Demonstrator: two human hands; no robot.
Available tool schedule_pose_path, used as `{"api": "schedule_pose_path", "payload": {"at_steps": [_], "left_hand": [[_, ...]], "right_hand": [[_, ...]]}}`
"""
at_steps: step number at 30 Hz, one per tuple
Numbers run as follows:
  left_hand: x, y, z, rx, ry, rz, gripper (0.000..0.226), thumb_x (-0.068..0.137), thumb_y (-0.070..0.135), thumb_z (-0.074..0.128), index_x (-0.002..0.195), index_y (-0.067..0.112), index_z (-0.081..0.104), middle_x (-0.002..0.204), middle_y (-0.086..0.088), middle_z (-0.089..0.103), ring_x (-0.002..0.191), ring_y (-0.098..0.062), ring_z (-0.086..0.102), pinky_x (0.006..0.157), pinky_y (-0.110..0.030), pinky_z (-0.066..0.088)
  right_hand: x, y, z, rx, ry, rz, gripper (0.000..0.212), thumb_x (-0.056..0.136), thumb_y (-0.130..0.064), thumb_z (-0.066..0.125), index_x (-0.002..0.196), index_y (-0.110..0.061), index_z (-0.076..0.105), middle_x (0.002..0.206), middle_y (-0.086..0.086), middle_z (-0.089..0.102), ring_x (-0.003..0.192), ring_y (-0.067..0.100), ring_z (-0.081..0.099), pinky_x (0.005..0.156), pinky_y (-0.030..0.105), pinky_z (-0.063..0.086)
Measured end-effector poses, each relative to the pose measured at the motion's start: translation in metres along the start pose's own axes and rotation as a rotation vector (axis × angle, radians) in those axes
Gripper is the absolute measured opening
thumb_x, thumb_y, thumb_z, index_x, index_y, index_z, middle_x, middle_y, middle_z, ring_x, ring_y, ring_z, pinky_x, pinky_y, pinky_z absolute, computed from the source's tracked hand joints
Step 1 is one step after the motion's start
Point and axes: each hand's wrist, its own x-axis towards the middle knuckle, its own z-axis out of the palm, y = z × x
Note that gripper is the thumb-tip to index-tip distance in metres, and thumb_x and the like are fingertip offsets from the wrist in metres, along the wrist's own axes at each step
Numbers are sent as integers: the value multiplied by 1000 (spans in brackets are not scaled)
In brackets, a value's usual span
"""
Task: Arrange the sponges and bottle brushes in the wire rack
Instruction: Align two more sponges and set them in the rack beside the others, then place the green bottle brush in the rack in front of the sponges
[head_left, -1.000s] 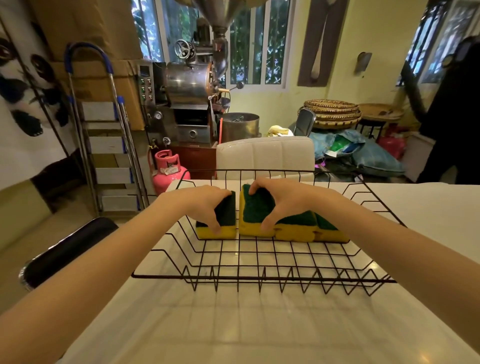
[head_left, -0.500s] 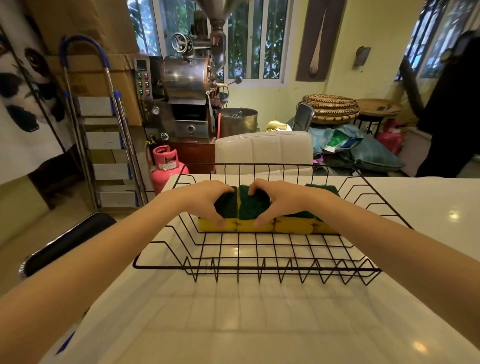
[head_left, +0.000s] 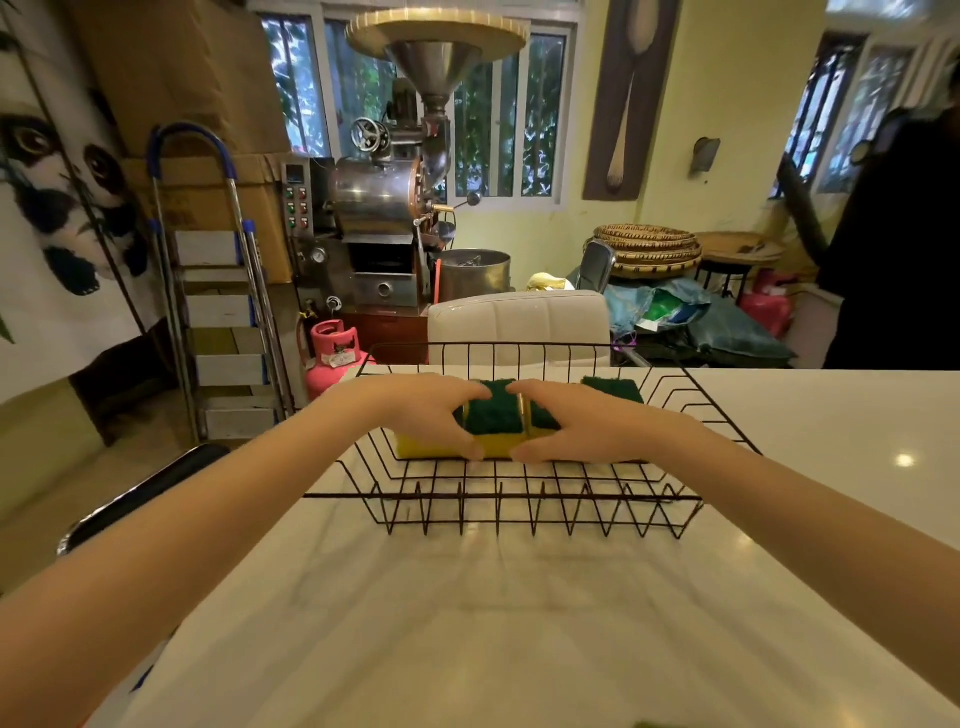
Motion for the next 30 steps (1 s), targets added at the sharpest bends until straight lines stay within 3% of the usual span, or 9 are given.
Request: {"api": "schedule_pose_path", "payload": {"at_steps": [3, 8, 13, 19, 22, 24, 27, 30], "left_hand": [[-30, 31, -3, -97, 69, 80, 67, 82, 33, 58, 138, 23, 24, 142, -1, 39, 126, -18, 40, 95, -25, 32], [-69, 84, 17, -197, 145, 226, 63, 82, 35, 58, 136, 26, 26, 138, 3, 42, 121, -13, 43, 103, -29, 36], [-85, 128, 56, -198, 114, 350, 79, 80, 47, 54, 141, 35, 5, 153, 15, 11, 136, -2, 16, 108, -22, 18], [-106, 156, 100, -175, -37, 394, 92, 74, 55, 56, 136, 47, -12, 149, 25, -18, 135, 3, 1, 102, -16, 16], [-109, 162, 112, -133, -50, 406, 92, 73, 56, 57, 135, 48, -10, 149, 25, -19, 136, 2, 2, 102, -14, 16], [-109, 163, 117, -115, -53, 408, 90, 73, 56, 57, 135, 50, -9, 150, 25, -17, 136, 2, 5, 100, -13, 19], [-107, 164, 121, -115, -73, 402, 86, 75, 55, 57, 135, 50, -4, 151, 24, -11, 137, 0, 8, 102, -13, 19], [-106, 165, 123, -69, -98, 412, 78, 77, 54, 55, 137, 46, 6, 151, 21, 4, 135, -3, 17, 106, -16, 20]], "right_hand": [[-40, -5, -3, 92, 75, -6, 68, 82, -41, 59, 139, -26, 24, 140, 2, 45, 124, 17, 44, 98, 29, 38], [-108, -10, 3, 230, 269, -40, 63, 83, -42, 55, 138, -31, 25, 134, -4, 49, 115, 5, 45, 85, 14, 39], [-169, -8, 23, 234, 348, -43, 73, 74, -57, 47, 139, -36, 22, 136, -18, 42, 122, -2, 40, 97, 17, 32], [-245, 18, 50, 157, 265, 51, 64, 75, -68, 41, 133, -51, 19, 128, -33, 38, 120, -14, 34, 97, 16, 35], [-277, 30, 59, 163, 227, 99, 70, 66, -72, 46, 129, -56, 19, 125, -41, 32, 120, -18, 31, 84, 3, 34], [-292, 36, 65, 160, 199, 123, 68, 66, -70, 50, 124, -61, 18, 125, -41, 30, 120, -20, 29, 87, -2, 29], [-304, 41, 74, 126, 156, 181, 61, 68, -69, 51, 121, -63, 21, 123, -41, 32, 119, -15, 33, 94, 7, 33], [-308, 41, 83, -12, 176, 189, 47, 79, -57, 51, 123, -47, 37, 117, -28, 42, 109, -4, 43, 93, 18, 39]]}}
